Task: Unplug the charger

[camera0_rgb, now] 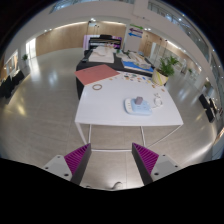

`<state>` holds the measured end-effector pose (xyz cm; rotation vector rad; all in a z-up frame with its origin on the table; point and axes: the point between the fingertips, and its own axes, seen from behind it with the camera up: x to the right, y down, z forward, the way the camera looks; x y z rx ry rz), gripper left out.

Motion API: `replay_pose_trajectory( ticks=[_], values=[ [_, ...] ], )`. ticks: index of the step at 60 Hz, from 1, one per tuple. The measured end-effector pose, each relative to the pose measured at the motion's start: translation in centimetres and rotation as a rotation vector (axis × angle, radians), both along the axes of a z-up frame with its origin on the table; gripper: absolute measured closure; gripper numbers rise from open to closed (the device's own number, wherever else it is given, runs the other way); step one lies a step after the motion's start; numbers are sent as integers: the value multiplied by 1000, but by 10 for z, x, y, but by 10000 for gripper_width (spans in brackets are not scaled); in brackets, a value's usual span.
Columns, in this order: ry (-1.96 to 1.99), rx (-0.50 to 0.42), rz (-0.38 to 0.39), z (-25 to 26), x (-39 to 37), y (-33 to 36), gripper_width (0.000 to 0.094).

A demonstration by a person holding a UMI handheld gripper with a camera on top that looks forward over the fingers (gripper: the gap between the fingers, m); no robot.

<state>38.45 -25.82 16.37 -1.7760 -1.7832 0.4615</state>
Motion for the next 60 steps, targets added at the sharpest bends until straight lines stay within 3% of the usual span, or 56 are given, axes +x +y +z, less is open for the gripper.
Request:
replay_pose_trajectory(
  ticks=[7,19,32,60],
  values=[
    [16,14,-52,-1,2,31,87],
    [100,6,-86,-45,-62,112,84],
    [262,-14,-49,-73,-134,161,81],
    [513,-62,58,-119,-292,195,83]
  ],
)
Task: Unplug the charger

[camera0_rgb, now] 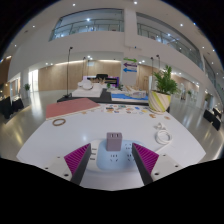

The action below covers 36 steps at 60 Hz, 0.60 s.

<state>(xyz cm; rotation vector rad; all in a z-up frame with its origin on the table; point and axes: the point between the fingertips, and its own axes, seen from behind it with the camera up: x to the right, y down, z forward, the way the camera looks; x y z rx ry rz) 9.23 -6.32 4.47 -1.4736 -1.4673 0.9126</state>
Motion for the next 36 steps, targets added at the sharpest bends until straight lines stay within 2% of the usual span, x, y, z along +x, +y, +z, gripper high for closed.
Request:
replay_pose_trajectory(
  ticks=[12,18,20,24,26,27,31,36],
  values=[
    [16,-7,20,-14,-45,4,85],
    [23,-26,23,-16,-57,5,132],
    [21,-29,23,-16,-59,5,202],
    [28,-22,5,-14,-63,10,667],
    [23,-30,0,-14,-63,9,663],
    [25,-23,0,-13,-63,9,710],
    [31,-22,1,-9,-64,9,777],
    [105,-16,-1,15,-68,11,787]
  ],
)
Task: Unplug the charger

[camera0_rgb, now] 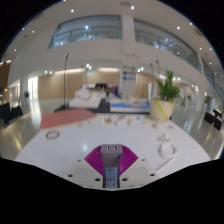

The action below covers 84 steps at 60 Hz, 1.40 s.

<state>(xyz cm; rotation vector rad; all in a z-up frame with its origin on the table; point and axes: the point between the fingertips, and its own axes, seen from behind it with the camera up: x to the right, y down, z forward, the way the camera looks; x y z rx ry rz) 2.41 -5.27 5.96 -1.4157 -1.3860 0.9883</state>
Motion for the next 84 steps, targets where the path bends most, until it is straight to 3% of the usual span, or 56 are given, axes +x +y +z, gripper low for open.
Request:
replay_pose_trajectory(
  ticks=[10,16,23,38,43,50,53,68,84],
  values=[
    [113,-70,-68,99,8,40,789],
    [72,-63,-118,116,24,93,789],
    [-63,29,-155,75,44,157,784],
    [-351,52,-157,-54,58,216,667],
    [-401,33,-137,-71,57,221,543],
    [-414,12,-121,-51,68,220,58],
    [-410,22,-133,-32,80,220,109],
    [-497,-26,-143,78,219,180,89],
    [-507,-41,-160,114,313,159,85]
  ],
)
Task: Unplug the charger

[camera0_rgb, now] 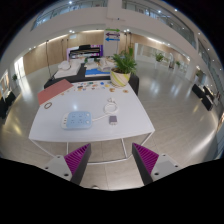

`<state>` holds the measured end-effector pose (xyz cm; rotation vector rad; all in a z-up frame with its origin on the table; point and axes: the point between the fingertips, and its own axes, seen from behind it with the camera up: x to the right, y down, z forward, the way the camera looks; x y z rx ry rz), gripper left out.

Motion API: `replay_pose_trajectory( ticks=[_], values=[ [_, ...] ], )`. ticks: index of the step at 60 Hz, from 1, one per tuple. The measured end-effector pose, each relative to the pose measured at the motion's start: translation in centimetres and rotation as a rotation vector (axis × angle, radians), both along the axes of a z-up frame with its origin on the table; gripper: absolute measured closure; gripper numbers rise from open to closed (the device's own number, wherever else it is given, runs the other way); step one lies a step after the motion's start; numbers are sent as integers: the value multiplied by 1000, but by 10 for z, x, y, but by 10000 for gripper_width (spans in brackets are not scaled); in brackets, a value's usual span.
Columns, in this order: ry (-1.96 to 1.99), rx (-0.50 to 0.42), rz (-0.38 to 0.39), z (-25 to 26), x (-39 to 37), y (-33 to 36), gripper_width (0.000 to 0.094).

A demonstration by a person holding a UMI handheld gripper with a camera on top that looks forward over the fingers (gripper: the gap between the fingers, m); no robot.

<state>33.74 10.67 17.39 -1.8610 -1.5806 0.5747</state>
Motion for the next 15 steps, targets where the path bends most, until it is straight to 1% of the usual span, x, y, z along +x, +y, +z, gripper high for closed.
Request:
replay_pose_trajectory(
  ticks=[8,15],
  values=[
    [14,-1,10,2,4,0,85],
    [18,28,5,1,3,6,82]
  ],
)
